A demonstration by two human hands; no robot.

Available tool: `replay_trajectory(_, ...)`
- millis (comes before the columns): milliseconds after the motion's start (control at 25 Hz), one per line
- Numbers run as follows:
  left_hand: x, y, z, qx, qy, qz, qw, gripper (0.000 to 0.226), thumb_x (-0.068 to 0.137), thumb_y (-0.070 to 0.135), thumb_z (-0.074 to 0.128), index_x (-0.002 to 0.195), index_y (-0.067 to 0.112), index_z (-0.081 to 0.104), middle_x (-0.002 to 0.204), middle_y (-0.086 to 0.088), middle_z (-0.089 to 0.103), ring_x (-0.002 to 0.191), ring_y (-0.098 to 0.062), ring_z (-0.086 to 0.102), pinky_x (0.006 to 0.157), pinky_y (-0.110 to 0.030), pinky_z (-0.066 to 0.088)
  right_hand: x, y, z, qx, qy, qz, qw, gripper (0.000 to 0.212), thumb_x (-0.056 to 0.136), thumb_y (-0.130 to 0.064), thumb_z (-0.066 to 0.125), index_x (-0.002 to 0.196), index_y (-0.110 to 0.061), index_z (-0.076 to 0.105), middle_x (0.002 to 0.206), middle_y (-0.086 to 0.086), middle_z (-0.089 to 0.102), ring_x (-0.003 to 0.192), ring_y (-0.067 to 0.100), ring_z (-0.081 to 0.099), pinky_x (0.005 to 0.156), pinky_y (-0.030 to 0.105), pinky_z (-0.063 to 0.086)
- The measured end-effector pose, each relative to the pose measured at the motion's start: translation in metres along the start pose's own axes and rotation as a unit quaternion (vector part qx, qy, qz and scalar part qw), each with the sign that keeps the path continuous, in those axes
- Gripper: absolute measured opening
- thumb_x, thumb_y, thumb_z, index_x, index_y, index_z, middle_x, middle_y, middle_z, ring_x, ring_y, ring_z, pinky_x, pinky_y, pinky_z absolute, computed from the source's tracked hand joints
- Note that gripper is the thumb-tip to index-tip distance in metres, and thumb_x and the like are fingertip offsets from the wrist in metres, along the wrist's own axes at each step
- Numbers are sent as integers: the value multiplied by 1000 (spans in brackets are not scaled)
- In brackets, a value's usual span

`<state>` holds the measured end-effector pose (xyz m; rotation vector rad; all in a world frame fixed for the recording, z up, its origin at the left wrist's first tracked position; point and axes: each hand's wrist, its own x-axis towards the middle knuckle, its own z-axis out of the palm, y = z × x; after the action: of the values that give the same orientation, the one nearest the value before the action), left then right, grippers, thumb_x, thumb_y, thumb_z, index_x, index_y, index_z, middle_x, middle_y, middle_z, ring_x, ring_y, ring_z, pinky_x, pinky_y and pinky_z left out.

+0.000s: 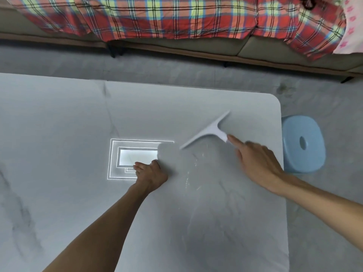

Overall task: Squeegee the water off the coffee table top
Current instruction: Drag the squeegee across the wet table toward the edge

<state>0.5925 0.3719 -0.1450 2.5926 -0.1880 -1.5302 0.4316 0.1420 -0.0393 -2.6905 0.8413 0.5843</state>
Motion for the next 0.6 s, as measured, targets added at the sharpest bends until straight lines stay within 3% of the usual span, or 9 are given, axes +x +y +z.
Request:
replay_trajectory(120, 2, -3, 3, -19, 28, 24, 999, 52, 90, 2, 40, 142, -5, 31, 143, -38, 27, 133, -64, 20, 111, -66, 22, 68, -14, -10, 76, 69, 68, 992, 40, 97, -22, 35, 135, -34, 34, 99, 17, 60, 86, 40, 54, 68, 36, 34)
replay_trajectory(200, 0, -5, -3, 15, 13, 25, 999, 50, 88, 15, 51, 136, 5, 44, 146, -32, 25, 139, -48, 24, 112, -60, 28, 104, -17, -13, 111, 64, 110, 986, 34, 96, -17, 35, 128, -27, 37, 101, 22, 59, 82, 38, 44, 68, 37, 33)
replay_trajectory(280, 0, -4, -3, 38, 20, 39, 998, 50, 86, 17, 53, 134, 8, 46, 148, -36, 19, 141, -46, 19, 115, -56, 24, 110, -17, -10, 105, 46, 118, 986, 39, 95, -14, 35, 133, -25, 34, 99, 24, 58, 79, 35, 40, 68, 38, 33)
replay_trajectory(440, -1, -6, 5, 36, 8, 28, 999, 48, 86, 5, 38, 133, 1, 33, 140, -55, -1, 138, -62, -3, 117, -54, 6, 46, -8, 18, 81, 21, 87, 993, 57, 97, -15, 36, 149, -29, 19, 95, 22, 59, 84, 42, 56, 72, 41, 43)
replay_trajectory(600, -4, -7, 3, 44, 4, 37, 998, 46, 88, 10, 40, 133, 4, 36, 144, -51, 0, 141, -58, -2, 118, -53, 9, -44, 1, 43, 64, -43, 89, 993, 63, 98, -15, 36, 152, -31, 7, 74, 2, 43, 65, 24, 47, 61, 31, 35)
